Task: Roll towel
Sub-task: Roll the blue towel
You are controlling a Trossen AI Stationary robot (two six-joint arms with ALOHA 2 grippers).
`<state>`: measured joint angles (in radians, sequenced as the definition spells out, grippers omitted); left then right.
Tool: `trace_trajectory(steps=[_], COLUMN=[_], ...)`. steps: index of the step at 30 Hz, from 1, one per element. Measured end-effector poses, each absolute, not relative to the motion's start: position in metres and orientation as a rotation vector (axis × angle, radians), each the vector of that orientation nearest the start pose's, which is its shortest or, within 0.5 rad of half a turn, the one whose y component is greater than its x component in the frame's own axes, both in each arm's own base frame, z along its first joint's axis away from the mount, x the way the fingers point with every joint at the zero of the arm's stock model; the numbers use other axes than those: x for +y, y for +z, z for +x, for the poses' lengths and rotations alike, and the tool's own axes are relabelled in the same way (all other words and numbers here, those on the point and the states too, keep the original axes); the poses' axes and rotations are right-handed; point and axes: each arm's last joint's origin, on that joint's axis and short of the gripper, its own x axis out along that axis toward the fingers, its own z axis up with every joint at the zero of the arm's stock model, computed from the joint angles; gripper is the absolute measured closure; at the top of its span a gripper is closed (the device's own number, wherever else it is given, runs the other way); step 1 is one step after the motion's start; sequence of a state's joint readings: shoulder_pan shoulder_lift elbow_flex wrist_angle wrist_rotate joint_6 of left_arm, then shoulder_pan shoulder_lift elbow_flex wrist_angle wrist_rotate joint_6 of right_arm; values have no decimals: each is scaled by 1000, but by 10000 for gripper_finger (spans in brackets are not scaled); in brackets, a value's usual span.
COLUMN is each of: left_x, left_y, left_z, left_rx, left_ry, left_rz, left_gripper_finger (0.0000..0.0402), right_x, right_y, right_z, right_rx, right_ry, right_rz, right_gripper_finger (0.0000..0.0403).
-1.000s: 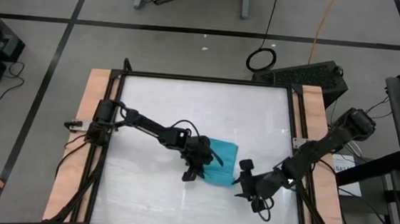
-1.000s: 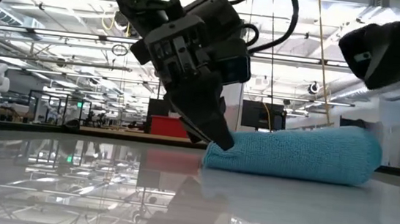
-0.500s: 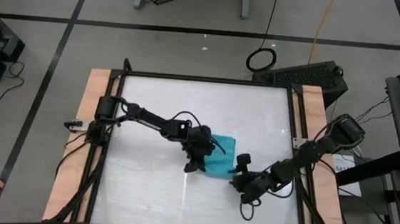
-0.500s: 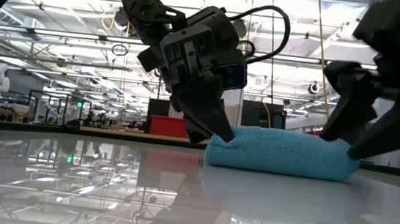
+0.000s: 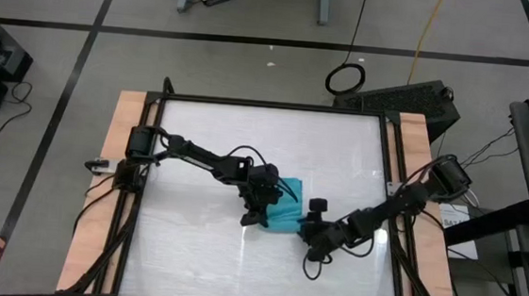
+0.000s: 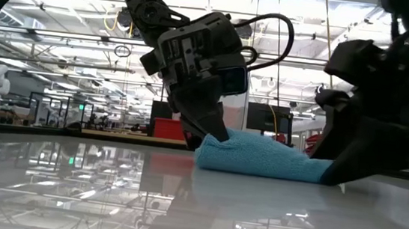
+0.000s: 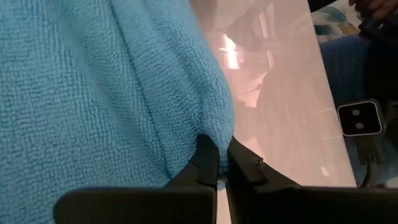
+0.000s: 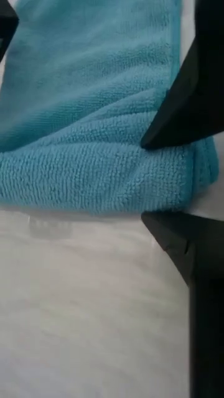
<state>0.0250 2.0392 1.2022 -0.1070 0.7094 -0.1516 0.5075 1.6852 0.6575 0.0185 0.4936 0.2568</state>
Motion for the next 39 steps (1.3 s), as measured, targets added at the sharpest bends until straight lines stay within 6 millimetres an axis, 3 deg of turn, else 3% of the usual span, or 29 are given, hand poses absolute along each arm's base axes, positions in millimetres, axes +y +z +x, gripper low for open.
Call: trace_trajectory(steps=[7,9,15,22,26,33,39], left_x=[-9,-9,-9,-10,-15,-55,-90], left_y=[124,123,127,153,164,187,190], left_z=[399,399,395,388,381,374,373], left_rx=[965,972,987,958,966,868,792], left_ry=[-575,-576,-580,-560,-558,-575,-538], left_rz=[-493,-497,-479,-371,-288,66,364], left_gripper_finger=[389,383,345,286,276,274,274], right_x=[112,108,96,79,69,52,40], right_y=[107,109,116,124,127,131,137], right_z=[256,258,265,266,268,273,280], right_rx=[930,942,983,1038,1053,1052,997], right_ry=[-39,7,132,241,274,327,389], right_rz=[-107,-51,198,412,530,716,803], right_gripper_finger=[372,390,389,399,399,399,399])
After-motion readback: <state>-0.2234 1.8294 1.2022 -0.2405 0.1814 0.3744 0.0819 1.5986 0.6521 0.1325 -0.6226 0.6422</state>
